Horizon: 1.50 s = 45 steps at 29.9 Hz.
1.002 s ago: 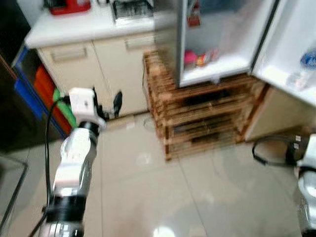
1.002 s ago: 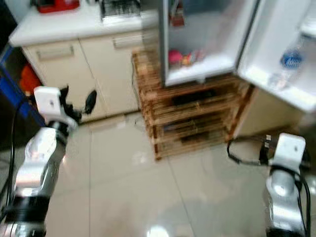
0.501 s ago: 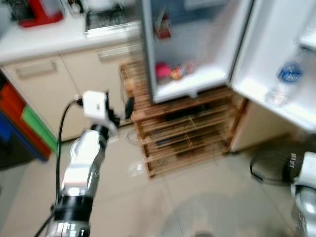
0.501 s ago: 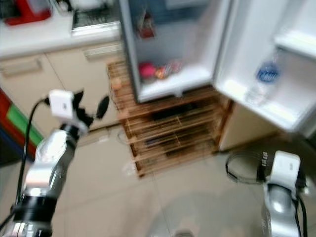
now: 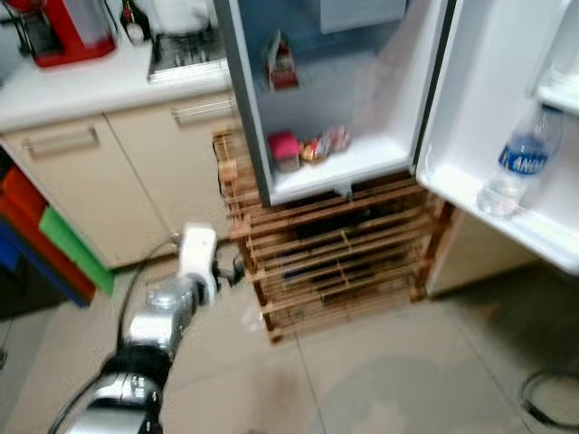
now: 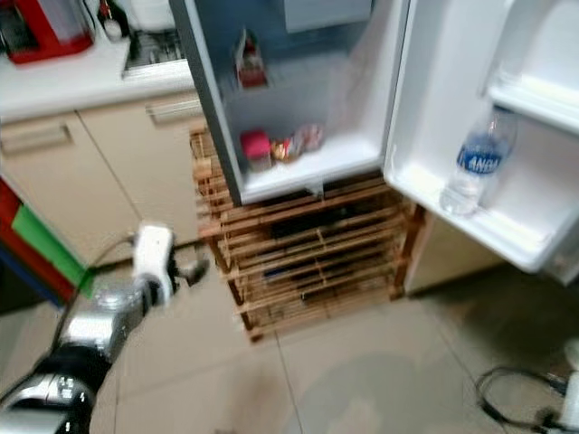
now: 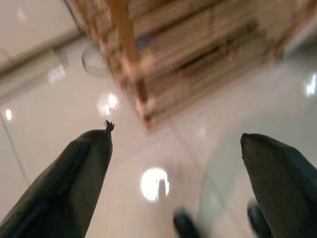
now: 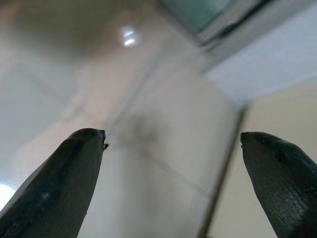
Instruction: Restocking fridge
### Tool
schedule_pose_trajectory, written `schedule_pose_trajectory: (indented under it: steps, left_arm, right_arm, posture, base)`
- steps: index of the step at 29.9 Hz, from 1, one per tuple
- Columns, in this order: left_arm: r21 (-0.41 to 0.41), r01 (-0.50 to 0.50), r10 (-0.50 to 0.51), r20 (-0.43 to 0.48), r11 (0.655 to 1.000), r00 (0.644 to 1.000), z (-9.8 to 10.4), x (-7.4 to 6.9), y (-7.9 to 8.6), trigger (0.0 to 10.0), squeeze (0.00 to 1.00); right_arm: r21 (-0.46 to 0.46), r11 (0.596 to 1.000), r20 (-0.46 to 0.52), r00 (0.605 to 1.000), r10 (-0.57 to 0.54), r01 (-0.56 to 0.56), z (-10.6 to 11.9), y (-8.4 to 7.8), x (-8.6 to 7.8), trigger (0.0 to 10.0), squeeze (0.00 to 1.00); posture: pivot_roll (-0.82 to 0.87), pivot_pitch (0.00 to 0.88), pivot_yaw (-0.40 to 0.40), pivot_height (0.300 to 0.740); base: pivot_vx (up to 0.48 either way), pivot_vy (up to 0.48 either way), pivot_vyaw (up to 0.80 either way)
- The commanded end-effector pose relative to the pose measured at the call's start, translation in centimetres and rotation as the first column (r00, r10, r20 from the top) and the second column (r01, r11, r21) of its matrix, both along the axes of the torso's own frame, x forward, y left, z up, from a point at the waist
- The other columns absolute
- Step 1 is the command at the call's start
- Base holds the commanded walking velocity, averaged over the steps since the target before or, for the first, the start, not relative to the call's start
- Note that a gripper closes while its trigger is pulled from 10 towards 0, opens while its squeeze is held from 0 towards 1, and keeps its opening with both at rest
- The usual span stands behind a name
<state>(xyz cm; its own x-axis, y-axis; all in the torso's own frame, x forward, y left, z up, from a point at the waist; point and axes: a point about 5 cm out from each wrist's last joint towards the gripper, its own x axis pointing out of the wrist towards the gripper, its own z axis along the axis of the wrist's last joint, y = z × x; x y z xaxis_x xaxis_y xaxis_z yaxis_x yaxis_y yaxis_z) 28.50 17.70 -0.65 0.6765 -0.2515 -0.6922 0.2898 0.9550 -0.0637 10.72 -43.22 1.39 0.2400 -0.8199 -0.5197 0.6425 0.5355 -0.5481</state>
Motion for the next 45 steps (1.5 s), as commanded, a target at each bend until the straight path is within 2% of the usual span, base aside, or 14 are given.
schedule_pose_trajectory:
  steps: [1, 4, 7, 8, 12, 13, 15, 16, 17, 22, 26, 33, 40, 45]
  left_arm:
    - [0.058, 0.006, -0.006, 0.002, 0.998, 1.0, 0.1, 0.1, 1.4, 10.0, 0.0]
    - [0.164, -0.01, 0.032, -0.131, 0.986, 0.991, -2.5, -2.7, 3.6, 10.0, 0.0]
    - [0.187, -0.027, 0.059, -0.164, 0.982, 0.985, -3.1, -3.7, 4.2, 10.0, 0.0]
    - [0.218, -0.027, 0.067, -0.179, 0.976, 0.982, -3.6, -4.4, 4.7, 10.0, 0.0]
    - [0.228, 0.008, 0.037, -0.194, 0.974, 0.98, -4.2, -5.2, 4.6, 10.0, 0.0]
    - [0.241, 0.043, 0.008, -0.207, 0.97, 0.978, -4.6, -5.6, 4.3, 10.0, 0.0]
    - [0.245, 0.054, -0.001, -0.211, 0.968, 0.977, -4.7, -5.8, 4.1, 10.0, 0.0]
    - [0.238, 0.058, -0.006, -0.214, 0.969, 0.977, -5.0, -6.0, 3.7, 10.0, 0.0]
    - [0.238, 0.058, -0.006, -0.214, 0.969, 0.977, -5.0, -6.0, 3.7, 10.0, 0.0]
    - [0.211, 0.06, -0.016, -0.205, 0.976, 0.979, -5.2, -6.1, 2.7, 10.0, 0.0]
    - [0.209, 0.062, -0.019, -0.201, 0.976, 0.979, -5.3, -6.1, 2.6, 10.0, 0.0]
    - [0.212, 0.056, -0.015, -0.191, 0.976, 0.982, -5.4, -6.3, 2.6, 10.0, 0.0]
    - [0.206, 0.049, -0.009, -0.191, 0.977, 0.982, -5.5, -6.4, 2.4, 10.0, 0.0]
    - [0.201, 0.043, -0.005, -0.188, 0.979, 0.982, -5.4, -6.3, 2.3, 10.0, 0.0]
  right_arm:
    - [-0.059, 0.998, 0.027, 1.0, -0.009, 0.011, 1.2, -0.8, 0.6, 10.0, 0.0]
    - [-0.293, 0.953, 0.056, 0.996, -0.068, 0.081, 7.3, -5.3, 0.6, 10.0, 0.0]
    - [-0.359, 0.929, 0.093, 0.994, -0.059, 0.089, 9.4, -6.2, 1.2, 10.0, 0.0]
    - [-0.393, 0.915, 0.189, 0.982, -0.018, 0.093, 11.4, -6.6, 2.7, 10.0, 0.0]
    - [-0.432, 0.9, 0.305, 0.949, 0.081, 0.062, 14.2, -6.5, 5.6, 10.0, 0.0]
    - [-0.452, 0.891, 0.361, 0.92, 0.151, 0.031, 15.8, -6.1, 7.4, 10.0, 0.0]
    - [-0.46, 0.888, 0.381, 0.906, 0.183, 0.014, 16.4, -5.9, 8.2, 10.0, 0.0]
    - [-0.466, 0.884, 0.423, 0.868, 0.261, -0.038, 17.5, -5.2, 9.9, 10.0, 0.0]
    - [-0.466, 0.884, 0.423, 0.868, 0.261, -0.038, 17.5, -5.2, 9.9, 10.0, 0.0]
    - [-0.417, 0.895, 0.532, 0.755, 0.384, -0.161, 18.9, -3.2, 13.7, 10.0, 0.0]
    - [-0.4, 0.894, 0.554, 0.722, 0.413, -0.205, 19.1, -2.6, 14.7, 10.0, 0.0]
    - [-0.286, 0.892, 0.659, 0.604, 0.448, -0.35, 19.5, -0.9, 17.2, 10.0, 0.0]
    - [-0.199, 0.846, 0.72, 0.511, 0.469, -0.495, 18.8, 1.2, 19.2, 10.0, 0.0]
    - [-0.193, 0.778, 0.723, 0.45, 0.524, -0.597, 18.2, 3.6, 20.9, 10.0, 0.0]
  posture:
    - [-0.16, 0.0, 0.114, 0.74]
    - [-0.18, 0.0, 0.122, 0.74]
    - [-0.19, 0.0, 0.124, 0.74]
    - [-0.19, 0.0, 0.123, 0.74]
    - [-0.19, 0.0, 0.12, 0.74]
    - [-0.19, 0.0, 0.118, 0.74]
    - [-0.19, 0.0, 0.118, 0.74]
    - [-0.19, 0.0, 0.114, 0.74]
    - [-0.19, 0.0, 0.114, 0.74]
    - [-0.18, 0.0, 0.108, 0.74]
    - [-0.18, 0.0, 0.104, 0.74]
    - [-0.17, 0.0, 0.096, 0.74]
    - [-0.16, 0.0, 0.089, 0.74]
    - [-0.16, 0.0, 0.088, 0.74]
  base:
    - [0.0, 0.0, 0.0]
    - [0.0, 0.0, 0.0]
    - [0.0, 0.0, 0.0]
    - [0.0, 0.0, 0.0]
    - [0.0, 0.0, 0.0]
    - [0.0, 0.0, 0.0]
    - [0.0, 0.0, 0.0]
    - [0.0, 0.0, 0.0]
    - [0.0, 0.0, 0.0]
    - [0.0, 0.0, 0.0]
    - [0.0, 0.0, 0.0]
    - [0.0, 0.0, 0.0]
    - [0.0, 0.0, 0.0]
    - [0.0, 0.0, 0.0]
